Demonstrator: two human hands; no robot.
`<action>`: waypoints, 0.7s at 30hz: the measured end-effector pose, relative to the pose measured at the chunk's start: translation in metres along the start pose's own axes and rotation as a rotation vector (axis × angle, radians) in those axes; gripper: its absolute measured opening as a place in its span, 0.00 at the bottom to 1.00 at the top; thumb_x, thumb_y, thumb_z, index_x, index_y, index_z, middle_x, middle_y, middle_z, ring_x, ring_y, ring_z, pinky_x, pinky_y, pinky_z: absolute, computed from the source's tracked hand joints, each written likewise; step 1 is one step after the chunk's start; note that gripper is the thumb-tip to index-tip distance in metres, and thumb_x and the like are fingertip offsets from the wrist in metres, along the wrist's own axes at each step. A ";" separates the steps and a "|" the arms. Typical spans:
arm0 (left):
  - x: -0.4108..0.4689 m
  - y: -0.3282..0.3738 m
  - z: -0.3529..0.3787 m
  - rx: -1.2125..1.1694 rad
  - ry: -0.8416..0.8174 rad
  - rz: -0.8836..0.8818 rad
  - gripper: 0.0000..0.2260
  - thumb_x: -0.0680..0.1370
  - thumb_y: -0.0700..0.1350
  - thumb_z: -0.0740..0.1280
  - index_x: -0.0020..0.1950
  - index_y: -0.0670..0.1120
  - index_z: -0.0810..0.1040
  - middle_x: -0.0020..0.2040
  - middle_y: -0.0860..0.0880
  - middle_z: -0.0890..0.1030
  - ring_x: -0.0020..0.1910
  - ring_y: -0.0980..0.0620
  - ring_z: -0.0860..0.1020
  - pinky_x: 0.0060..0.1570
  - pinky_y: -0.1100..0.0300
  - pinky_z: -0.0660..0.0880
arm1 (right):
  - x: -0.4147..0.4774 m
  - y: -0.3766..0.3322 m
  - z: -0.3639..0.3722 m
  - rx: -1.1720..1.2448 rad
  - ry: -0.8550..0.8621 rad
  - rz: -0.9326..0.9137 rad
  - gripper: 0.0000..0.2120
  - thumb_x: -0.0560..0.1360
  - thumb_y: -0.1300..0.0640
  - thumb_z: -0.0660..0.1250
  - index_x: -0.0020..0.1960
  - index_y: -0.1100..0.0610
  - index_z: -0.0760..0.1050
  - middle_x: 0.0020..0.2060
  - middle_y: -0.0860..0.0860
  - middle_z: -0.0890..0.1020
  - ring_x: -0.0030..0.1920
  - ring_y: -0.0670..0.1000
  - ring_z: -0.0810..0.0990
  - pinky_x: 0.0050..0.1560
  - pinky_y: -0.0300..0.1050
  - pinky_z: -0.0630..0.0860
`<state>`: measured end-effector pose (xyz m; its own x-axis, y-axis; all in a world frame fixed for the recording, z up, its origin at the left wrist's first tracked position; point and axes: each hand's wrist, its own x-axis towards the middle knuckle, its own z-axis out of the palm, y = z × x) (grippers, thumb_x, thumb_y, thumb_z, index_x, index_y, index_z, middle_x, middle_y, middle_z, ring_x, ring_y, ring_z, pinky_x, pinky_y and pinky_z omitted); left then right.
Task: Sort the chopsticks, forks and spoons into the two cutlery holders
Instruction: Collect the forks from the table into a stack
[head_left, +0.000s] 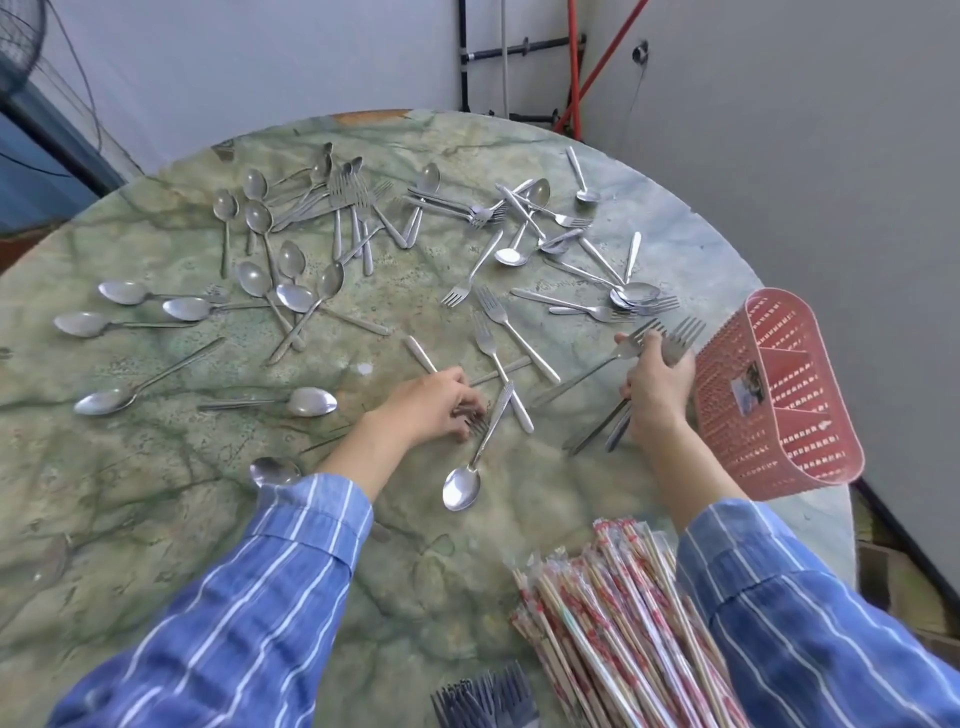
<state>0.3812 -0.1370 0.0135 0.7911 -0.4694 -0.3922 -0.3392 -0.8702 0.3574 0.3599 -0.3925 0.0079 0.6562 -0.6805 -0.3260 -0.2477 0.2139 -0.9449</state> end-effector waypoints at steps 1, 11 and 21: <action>0.000 -0.001 0.002 0.003 0.014 0.001 0.15 0.69 0.48 0.75 0.55 0.58 0.80 0.53 0.57 0.73 0.51 0.54 0.76 0.49 0.58 0.73 | 0.000 -0.003 -0.001 -0.002 0.002 -0.036 0.05 0.77 0.49 0.61 0.47 0.49 0.67 0.48 0.54 0.83 0.26 0.46 0.67 0.26 0.40 0.69; -0.005 -0.001 -0.008 -0.126 0.427 0.070 0.16 0.76 0.57 0.65 0.48 0.44 0.70 0.44 0.47 0.76 0.40 0.47 0.75 0.38 0.55 0.70 | -0.010 -0.041 0.006 0.185 -0.157 -0.002 0.05 0.81 0.60 0.56 0.48 0.58 0.70 0.30 0.51 0.81 0.28 0.47 0.72 0.29 0.40 0.73; -0.017 -0.011 -0.048 -0.649 0.967 -0.149 0.07 0.82 0.48 0.59 0.56 0.46 0.71 0.35 0.50 0.76 0.29 0.55 0.74 0.31 0.57 0.72 | 0.010 -0.040 0.043 0.116 -0.448 0.452 0.07 0.80 0.62 0.61 0.44 0.56 0.64 0.30 0.51 0.65 0.19 0.44 0.61 0.18 0.33 0.59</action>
<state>0.3958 -0.1120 0.0564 0.9532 0.1827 0.2408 -0.1086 -0.5366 0.8368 0.4071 -0.3775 0.0417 0.7454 -0.1527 -0.6489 -0.5071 0.5020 -0.7006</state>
